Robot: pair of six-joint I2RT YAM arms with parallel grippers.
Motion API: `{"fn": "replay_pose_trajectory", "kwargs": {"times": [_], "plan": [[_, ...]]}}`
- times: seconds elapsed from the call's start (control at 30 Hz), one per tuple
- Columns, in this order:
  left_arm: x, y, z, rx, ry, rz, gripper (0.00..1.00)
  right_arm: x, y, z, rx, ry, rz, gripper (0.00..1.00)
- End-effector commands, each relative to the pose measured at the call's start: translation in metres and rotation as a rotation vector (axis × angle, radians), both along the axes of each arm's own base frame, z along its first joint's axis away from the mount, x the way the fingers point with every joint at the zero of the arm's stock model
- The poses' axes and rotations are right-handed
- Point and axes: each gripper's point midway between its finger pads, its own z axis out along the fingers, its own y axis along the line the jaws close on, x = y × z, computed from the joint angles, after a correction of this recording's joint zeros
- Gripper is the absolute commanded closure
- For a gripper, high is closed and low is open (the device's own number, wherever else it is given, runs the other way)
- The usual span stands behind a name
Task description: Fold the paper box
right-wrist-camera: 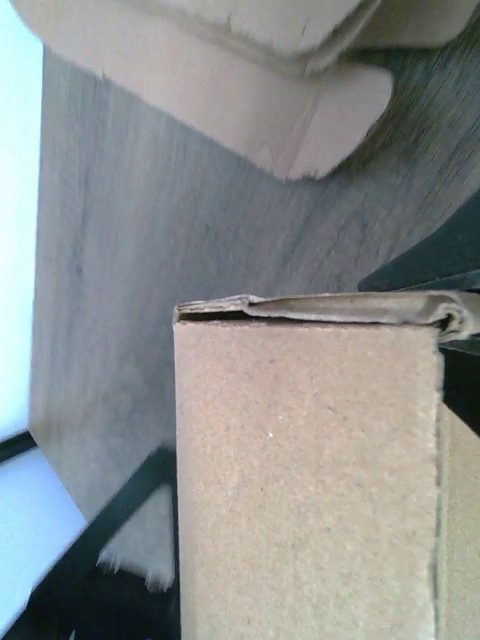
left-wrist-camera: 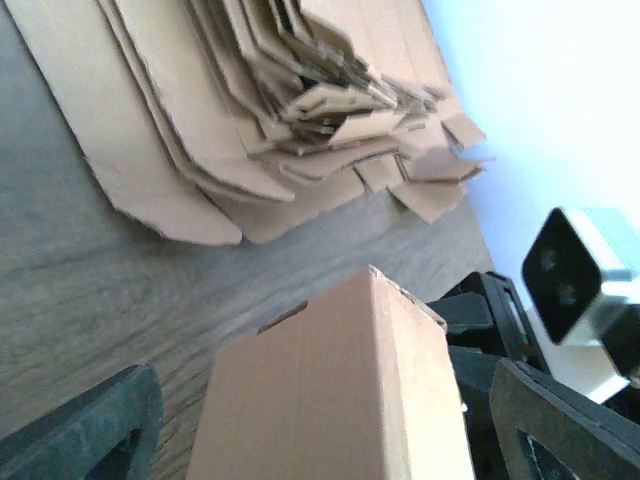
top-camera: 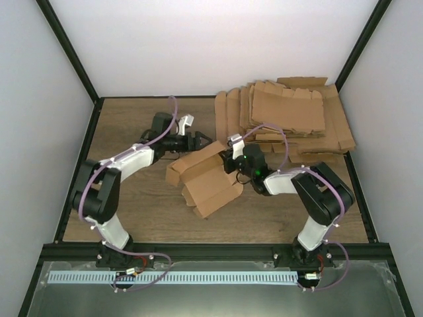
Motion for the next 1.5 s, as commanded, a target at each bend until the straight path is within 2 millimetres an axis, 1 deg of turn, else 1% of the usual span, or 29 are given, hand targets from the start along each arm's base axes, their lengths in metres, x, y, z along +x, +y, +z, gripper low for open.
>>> {"fn": "replay_pose_trajectory", "kwargs": {"times": [0.0, 0.07, 0.13, 0.2, 0.3, 0.37, 0.43, 0.57, 0.63, 0.67, 0.7, 0.77, 0.83, 0.9, 0.97, 1.0, 1.1, 1.17, 1.23, 1.27, 1.4, 1.47], "plan": [[0.005, 0.025, 0.04, 0.076, -0.16, 0.141, 0.03, 0.007, -0.031, 0.014, 0.012, -0.007, -0.203, 0.99], [0.003, 0.039, 0.06, 0.103, -0.226, 0.204, 0.0, 0.005, -0.043, 0.012, 0.013, 0.016, -0.265, 0.99], [-0.001, 0.052, 0.072, 0.139, -0.266, 0.257, 0.0, 0.009, -0.058, 0.012, 0.015, 0.045, -0.365, 0.99], [-0.006, 0.064, 0.074, 0.178, -0.275, 0.298, 0.0, 0.013, -0.076, 0.01, 0.03, 0.089, -0.486, 0.99], [-0.02, 0.072, 0.071, 0.194, -0.262, 0.311, 0.0, 0.013, -0.091, 0.014, 0.082, 0.131, -0.572, 0.99], [-0.032, 0.072, 0.066, 0.166, -0.229, 0.3, 0.0, 0.011, -0.099, 0.018, 0.126, 0.155, -0.606, 0.99], [-0.049, 0.062, 0.065, 0.103, -0.198, 0.241, 0.0, 0.007, -0.108, 0.021, 0.166, 0.178, -0.657, 0.99], [-0.08, 0.047, 0.056, 0.105, -0.138, 0.166, 0.0, -0.005, -0.124, 0.031, 0.238, 0.163, -0.709, 0.99], [-0.092, 0.045, 0.056, 0.117, -0.139, 0.149, 0.0, -0.014, -0.129, 0.039, 0.29, 0.133, -0.7, 0.99], [-0.097, 0.047, 0.06, 0.117, -0.151, 0.148, 0.0, -0.017, -0.131, 0.042, 0.31, 0.123, -0.695, 0.99], [-0.099, 0.049, 0.058, 0.123, -0.151, 0.153, 0.0, -0.02, -0.132, 0.044, 0.324, 0.12, -0.69, 0.99], [-0.106, 0.053, 0.069, 0.11, -0.185, 0.156, 0.0, -0.022, -0.132, 0.042, 0.33, 0.13, -0.686, 0.99], [-0.118, 0.047, 0.084, 0.061, -0.227, 0.105, 0.0, -0.023, -0.134, 0.039, 0.331, 0.141, -0.696, 0.99], [-0.126, 0.044, 0.093, 0.048, -0.241, 0.094, 0.0, -0.025, -0.135, 0.036, 0.341, 0.138, -0.693, 0.99], [-0.131, 0.043, 0.09, 0.081, -0.234, 0.099, 0.0, -0.027, -0.135, 0.035, 0.356, 0.132, -0.683, 0.99], [-0.132, 0.044, 0.086, 0.104, -0.223, 0.109, 0.0, -0.028, -0.135, 0.035, 0.364, 0.129, -0.677, 0.99], [-0.134, 0.05, 0.063, 0.173, -0.17, 0.142, 0.0, -0.029, -0.132, 0.036, 0.376, 0.126, -0.659, 0.99], [-0.135, 0.053, 0.047, 0.201, -0.131, 0.161, 0.02, -0.028, -0.131, 0.035, 0.374, 0.128, -0.651, 0.99], [-0.137, 0.053, 0.035, 0.204, -0.106, 0.167, 0.05, -0.027, -0.128, 0.034, 0.369, 0.13, -0.64, 0.99], [-0.138, 0.051, 0.032, 0.194, -0.101, 0.162, 0.06, -0.027, -0.127, 0.033, 0.367, 0.129, -0.632, 0.99], [-0.139, 0.037, 0.024, 0.174, -0.083, 0.117, 0.15, -0.025, -0.122, 0.029, 0.365, 0.138, -0.616, 0.99], [-0.137, 0.029, 0.021, 0.201, -0.078, 0.098, 0.26, -0.025, -0.12, 0.026, 0.36, 0.148, -0.609, 0.99]]}}
